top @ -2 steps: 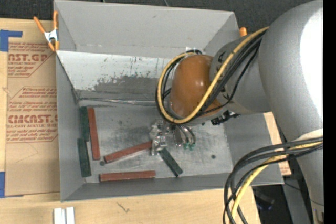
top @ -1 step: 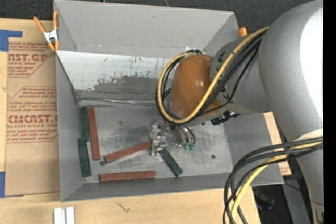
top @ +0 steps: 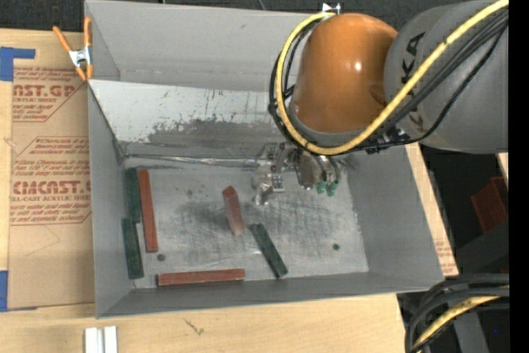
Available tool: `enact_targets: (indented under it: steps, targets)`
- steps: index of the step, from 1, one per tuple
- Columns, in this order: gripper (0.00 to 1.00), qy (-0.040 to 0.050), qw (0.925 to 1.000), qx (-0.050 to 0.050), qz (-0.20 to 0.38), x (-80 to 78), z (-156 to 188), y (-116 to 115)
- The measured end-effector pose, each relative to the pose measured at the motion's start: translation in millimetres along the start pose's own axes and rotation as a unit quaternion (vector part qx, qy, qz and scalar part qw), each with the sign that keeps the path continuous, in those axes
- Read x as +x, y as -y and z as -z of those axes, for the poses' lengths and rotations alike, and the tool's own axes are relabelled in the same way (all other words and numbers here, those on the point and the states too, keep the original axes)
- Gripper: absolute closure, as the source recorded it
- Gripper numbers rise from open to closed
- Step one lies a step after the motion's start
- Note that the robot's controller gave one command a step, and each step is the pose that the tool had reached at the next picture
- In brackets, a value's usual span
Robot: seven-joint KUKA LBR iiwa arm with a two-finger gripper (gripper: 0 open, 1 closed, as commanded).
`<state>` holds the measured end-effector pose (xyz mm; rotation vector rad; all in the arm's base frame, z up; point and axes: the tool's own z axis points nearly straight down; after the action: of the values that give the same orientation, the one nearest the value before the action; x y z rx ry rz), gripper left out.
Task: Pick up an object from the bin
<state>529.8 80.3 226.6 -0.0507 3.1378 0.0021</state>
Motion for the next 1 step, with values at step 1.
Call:
enact_targets:
  steps: [1]
  targets:
    - [1.00, -0.0006, 1.0000, 0.000, 0.000, 0.3, -0.4, 0.1]
